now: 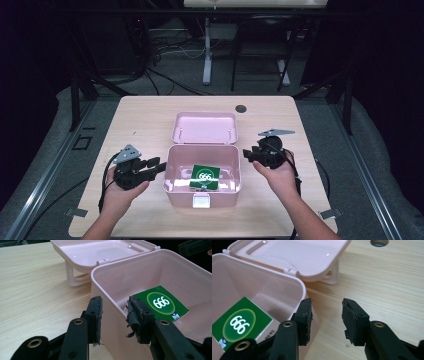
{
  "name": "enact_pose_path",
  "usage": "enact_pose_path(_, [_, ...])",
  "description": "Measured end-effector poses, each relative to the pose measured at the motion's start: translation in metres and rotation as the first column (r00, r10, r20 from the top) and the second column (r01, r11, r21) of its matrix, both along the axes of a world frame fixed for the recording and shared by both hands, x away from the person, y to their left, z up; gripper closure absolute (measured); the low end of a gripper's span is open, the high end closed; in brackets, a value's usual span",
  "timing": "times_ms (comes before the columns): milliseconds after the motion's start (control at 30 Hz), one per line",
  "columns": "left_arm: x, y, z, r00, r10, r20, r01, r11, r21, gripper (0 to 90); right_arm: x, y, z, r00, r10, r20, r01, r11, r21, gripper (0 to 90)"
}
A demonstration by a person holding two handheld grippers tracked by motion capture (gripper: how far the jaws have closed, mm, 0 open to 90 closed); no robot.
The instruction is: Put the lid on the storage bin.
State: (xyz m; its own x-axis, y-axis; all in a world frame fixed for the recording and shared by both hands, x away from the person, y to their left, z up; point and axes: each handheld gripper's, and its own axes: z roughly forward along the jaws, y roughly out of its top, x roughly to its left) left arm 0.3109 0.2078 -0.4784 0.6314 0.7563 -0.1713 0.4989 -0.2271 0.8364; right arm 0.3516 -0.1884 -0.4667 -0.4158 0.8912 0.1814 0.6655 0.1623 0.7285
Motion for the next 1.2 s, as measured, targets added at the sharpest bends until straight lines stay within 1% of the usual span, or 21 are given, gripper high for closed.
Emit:
enact_pose_path(33, [0.000,0.000,0.000,1.0000,0.000,0.000,0.000,1.0000,0.000,63.5,0.000,0.000,0.000,1.0000,0.000,0.000,0.000,1.0000,0.000,59.6])
enact_pose_path(67, [0.003,-0.002,-0.001,0.9999,0.006,-0.012,-0.006,1.0000,-0.005,64.0,0.005,0.004,0.002,1.0000,0.007,-0.002,-0.007,1.0000,-0.004,59.5])
enact_pose_path(100, [0.004,-0.004,-0.002,0.9998,0.005,-0.018,-0.005,1.0000,-0.005,65.3,0.006,0.006,0.003,1.0000,0.008,-0.001,-0.008,1.0000,-0.006,59.3])
enact_pose_path(133, [0.004,-0.005,-0.002,0.9997,0.004,-0.022,-0.004,1.0000,0.001,65.6,0.009,0.008,0.004,1.0000,0.008,-0.003,-0.008,0.9999,-0.011,59.2])
enact_pose_path(200, [0.004,-0.007,-0.003,0.9998,0.011,-0.019,-0.011,0.9999,0.004,64.8,0.013,0.011,0.005,0.9999,0.008,-0.008,-0.008,0.9997,-0.021,59.1])
enact_pose_path(233, [0.001,-0.008,-0.004,0.9997,0.024,-0.003,-0.024,0.9996,0.013,64.4,0.016,0.013,0.006,0.9999,0.008,-0.009,-0.008,0.9996,-0.029,58.9])
enact_pose_path(267, [-0.002,-0.009,-0.005,0.9996,0.027,0.009,-0.027,0.9994,0.020,64.2,0.018,0.014,0.006,1.0000,0.004,-0.008,-0.004,0.9995,-0.030,58.7])
enact_pose_path(300, [-0.002,-0.009,-0.005,0.9996,0.027,0.009,-0.027,0.9994,0.020,64.4,0.020,0.015,0.007,1.0000,0.001,-0.009,-0.001,0.9996,-0.029,58.6])
enact_pose_path(333, [-0.004,-0.011,-0.005,0.9997,0.021,0.015,-0.022,0.9992,0.033,65.3,0.023,0.016,0.008,0.9999,-0.003,-0.012,0.003,0.9995,-0.030,58.5])
enact_pose_path(400, [-0.005,-0.013,-0.006,0.9999,0.009,0.013,-0.009,0.9994,0.034,68.0,0.028,0.018,0.009,0.9998,-0.010,-0.020,0.009,0.9996,-0.027,58.6])
enact_pose_path(433, [-0.006,-0.015,-0.007,1.0000,0.003,0.008,-0.003,0.9993,0.036,69.0,0.029,0.018,0.009,0.9996,-0.012,-0.027,0.011,0.9994,-0.033,58.6])
enact_pose_path(533, [-0.006,-0.016,-0.008,0.9998,0.004,0.020,-0.005,0.9991,0.041,69.8,0.037,0.020,0.012,0.9994,-0.027,-0.024,0.026,0.9992,-0.030,58.6])
enact_pose_path(700, [-0.007,-0.015,-0.006,0.9993,-0.004,0.037,0.002,0.9991,0.043,73.1,0.049,0.020,0.016,0.9983,-0.049,-0.031,0.048,0.9984,-0.031,58.7])
enact_pose_path(800, [-0.007,-0.014,-0.006,0.9992,-0.006,0.039,0.005,0.9992,0.041,74.5,0.057,0.021,0.018,0.9973,-0.063,-0.039,0.062,0.9975,-0.035,58.7])
enact_pose_path(867, [-0.007,-0.014,-0.006,0.9992,-0.007,0.039,0.005,0.9992,0.040,74.6,0.062,0.021,0.018,0.9961,-0.069,-0.055,0.068,0.9971,-0.035,59.2])
enact_pose_path(933, [-0.007,-0.014,-0.006,0.9993,-0.006,0.038,0.005,0.9992,0.040,74.6,0.067,0.023,0.019,0.9953,-0.075,-0.062,0.073,0.9966,-0.039,59.9])
enact_pose_path(967, [-0.007,-0.014,-0.006,0.9993,-0.007,0.037,0.005,0.9992,0.039,74.7,0.068,0.023,0.020,0.9951,-0.080,-0.059,0.078,0.9964,-0.032,60.1])
enact_pose_path(1033, [-0.007,-0.014,-0.006,0.9993,-0.007,0.037,0.006,0.9993,0.038,74.7,0.072,0.025,0.021,0.9951,-0.078,-0.060,0.075,0.9961,-0.047,60.1])
enact_pose_path(1067, [-0.007,-0.014,-0.006,0.9993,-0.008,0.038,0.007,0.9993,0.038,74.7,0.073,0.027,0.022,0.9941,-0.085,-0.068,0.082,0.9956,-0.047,60.2])
enact_pose_path(1167, [-0.007,-0.013,-0.006,0.9992,-0.010,0.038,0.009,0.9992,0.038,74.6,0.080,0.031,0.024,0.9933,-0.090,-0.073,0.086,0.9948,-0.053,61.5])
enact_pose_path(1200, [-0.007,-0.013,-0.006,0.9992,-0.013,0.038,0.012,0.9991,0.040,74.6,0.082,0.031,0.024,0.9939,-0.089,-0.065,0.086,0.9951,-0.050,61.8])
